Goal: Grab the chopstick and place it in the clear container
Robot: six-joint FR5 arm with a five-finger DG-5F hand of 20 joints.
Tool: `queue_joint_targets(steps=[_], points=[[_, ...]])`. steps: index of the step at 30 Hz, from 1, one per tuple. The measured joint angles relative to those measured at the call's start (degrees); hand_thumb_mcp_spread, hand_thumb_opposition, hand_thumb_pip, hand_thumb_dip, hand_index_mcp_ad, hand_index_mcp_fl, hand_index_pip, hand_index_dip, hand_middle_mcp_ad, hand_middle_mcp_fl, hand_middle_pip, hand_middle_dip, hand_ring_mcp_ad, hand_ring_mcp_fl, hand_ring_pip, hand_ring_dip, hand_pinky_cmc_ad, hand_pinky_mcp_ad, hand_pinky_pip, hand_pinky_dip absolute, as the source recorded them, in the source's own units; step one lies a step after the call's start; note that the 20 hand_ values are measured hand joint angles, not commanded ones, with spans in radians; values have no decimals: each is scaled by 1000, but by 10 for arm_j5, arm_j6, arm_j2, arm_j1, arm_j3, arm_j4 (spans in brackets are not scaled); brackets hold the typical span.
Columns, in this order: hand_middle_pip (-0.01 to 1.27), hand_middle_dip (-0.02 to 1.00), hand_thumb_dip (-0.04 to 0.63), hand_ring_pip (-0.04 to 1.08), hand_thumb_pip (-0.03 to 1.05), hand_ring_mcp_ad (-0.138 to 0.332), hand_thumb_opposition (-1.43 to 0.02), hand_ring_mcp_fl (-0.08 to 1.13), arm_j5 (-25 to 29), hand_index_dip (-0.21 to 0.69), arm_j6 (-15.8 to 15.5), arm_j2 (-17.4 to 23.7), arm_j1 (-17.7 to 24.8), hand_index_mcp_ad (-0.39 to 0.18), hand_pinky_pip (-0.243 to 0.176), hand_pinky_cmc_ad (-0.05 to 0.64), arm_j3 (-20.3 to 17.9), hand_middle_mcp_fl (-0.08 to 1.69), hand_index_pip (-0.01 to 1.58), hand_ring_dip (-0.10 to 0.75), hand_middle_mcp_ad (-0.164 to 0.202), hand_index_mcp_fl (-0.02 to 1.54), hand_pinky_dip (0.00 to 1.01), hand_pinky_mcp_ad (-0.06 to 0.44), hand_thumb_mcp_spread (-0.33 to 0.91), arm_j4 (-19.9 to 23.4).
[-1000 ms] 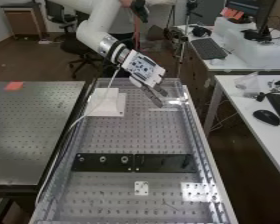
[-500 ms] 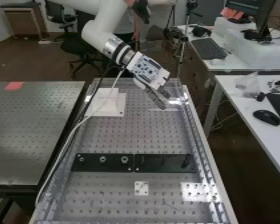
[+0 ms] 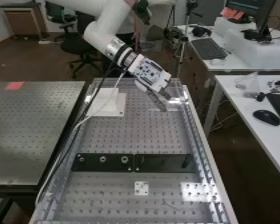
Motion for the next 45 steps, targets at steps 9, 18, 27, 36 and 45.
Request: queue_joint_targets(steps=[9, 18, 27, 36, 45], points=[[166, 597, 340, 133, 569, -101, -908, 634, -8, 340, 4, -3, -2, -82, 24, 431, 3, 1253, 129, 545, -37, 997, 166, 267, 552, -8], [154, 597, 340, 133, 599, -120, -866, 621, -6, 326, 5, -2, -2, -79, 23, 396, -4, 1176, 113, 545, -66, 932, 182, 265, 531, 1], [117, 595, 340, 73, 511, 40, -836, 318, -14, 328, -29, 25, -7, -89, -19, 380, -23, 918, 54, 459, 26, 757, 202, 265, 442, 35], [93, 599, 244, 75, 429, 61, -771, 162, -4, 414, -113, 110, -14, -93, -47, 367, -92, 621, 30, 429, 40, 604, 293, 265, 382, 110], [94, 518, 211, 89, 356, 70, -747, 40, -48, 463, -254, 189, -38, -93, -65, 363, -160, 356, 17, 391, 44, 490, 295, 264, 367, 183]])
